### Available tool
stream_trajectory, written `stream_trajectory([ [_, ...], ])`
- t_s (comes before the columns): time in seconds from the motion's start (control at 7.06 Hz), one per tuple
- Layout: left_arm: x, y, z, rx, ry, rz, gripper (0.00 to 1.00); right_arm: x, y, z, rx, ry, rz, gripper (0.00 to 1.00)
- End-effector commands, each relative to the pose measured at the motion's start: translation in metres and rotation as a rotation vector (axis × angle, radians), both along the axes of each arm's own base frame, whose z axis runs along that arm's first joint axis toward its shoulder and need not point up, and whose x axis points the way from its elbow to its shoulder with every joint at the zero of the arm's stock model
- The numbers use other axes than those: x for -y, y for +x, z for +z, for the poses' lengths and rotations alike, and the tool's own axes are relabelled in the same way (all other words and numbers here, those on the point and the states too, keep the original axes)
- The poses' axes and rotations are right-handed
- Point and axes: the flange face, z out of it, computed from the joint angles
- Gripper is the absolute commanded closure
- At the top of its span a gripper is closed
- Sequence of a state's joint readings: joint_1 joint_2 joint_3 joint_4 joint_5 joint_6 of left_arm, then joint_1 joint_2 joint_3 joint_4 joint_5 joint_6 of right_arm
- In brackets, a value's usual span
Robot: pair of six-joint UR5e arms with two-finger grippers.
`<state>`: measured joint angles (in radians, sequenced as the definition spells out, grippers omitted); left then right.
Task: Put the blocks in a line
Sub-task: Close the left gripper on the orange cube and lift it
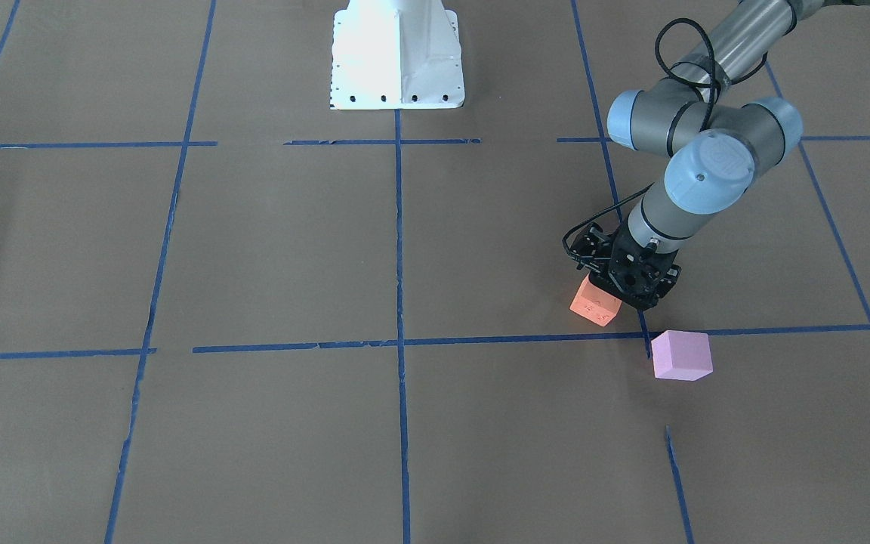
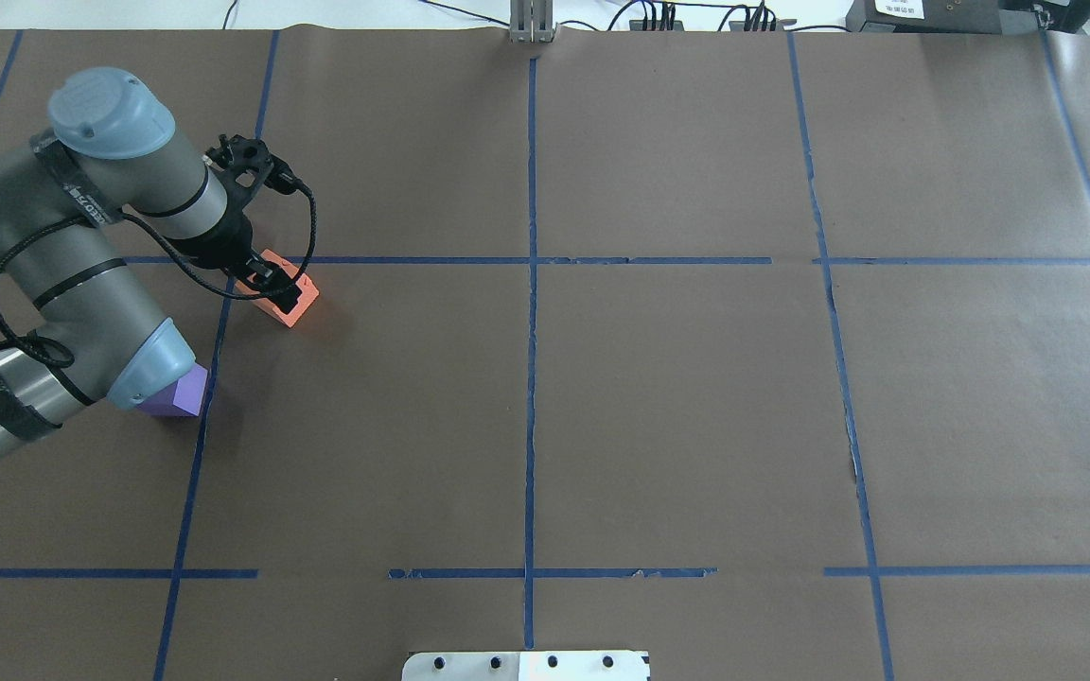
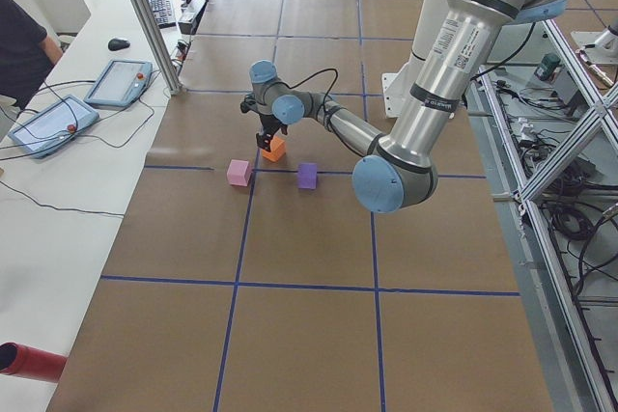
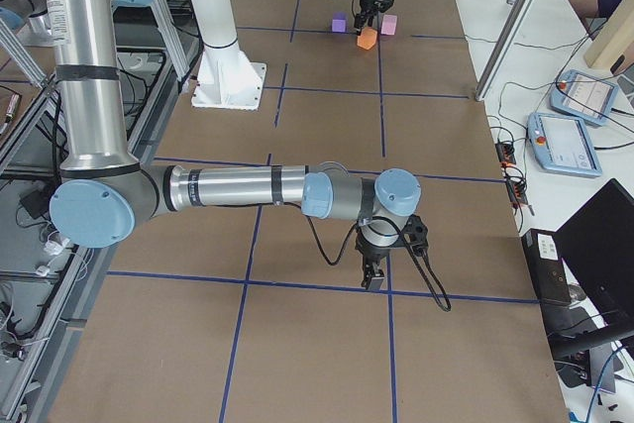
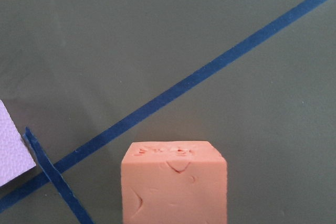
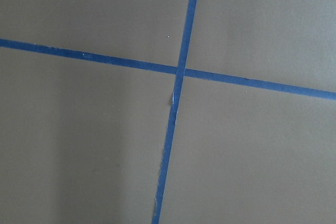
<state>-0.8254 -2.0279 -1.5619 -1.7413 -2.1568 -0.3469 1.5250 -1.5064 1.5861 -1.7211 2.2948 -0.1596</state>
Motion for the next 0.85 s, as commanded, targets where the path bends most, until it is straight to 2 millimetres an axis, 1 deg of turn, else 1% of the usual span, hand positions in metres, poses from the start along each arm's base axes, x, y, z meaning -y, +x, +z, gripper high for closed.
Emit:
stream_trajectory([
  [0.0,0.004,0.003,0.008,0.002,0.002,-0.003,0.00,0.000,0.000,0.000,0.000,0.000,0.000,0.00],
  [0.14,0.004,0.003,0.007,-0.001,0.006,-0.004,0.00,0.000,0.000,0.000,0.000,0.000,0.000,0.00],
  [0.42,0.005,0.007,0.013,0.006,-0.001,0.001,0.00,0.000,0.000,0.000,0.000,0.000,0.000,0.00],
  [0.71,0.012,0.013,0.011,-0.001,0.006,0.000,0.00,0.000,0.000,0.000,0.000,0.000,0.000,0.00],
])
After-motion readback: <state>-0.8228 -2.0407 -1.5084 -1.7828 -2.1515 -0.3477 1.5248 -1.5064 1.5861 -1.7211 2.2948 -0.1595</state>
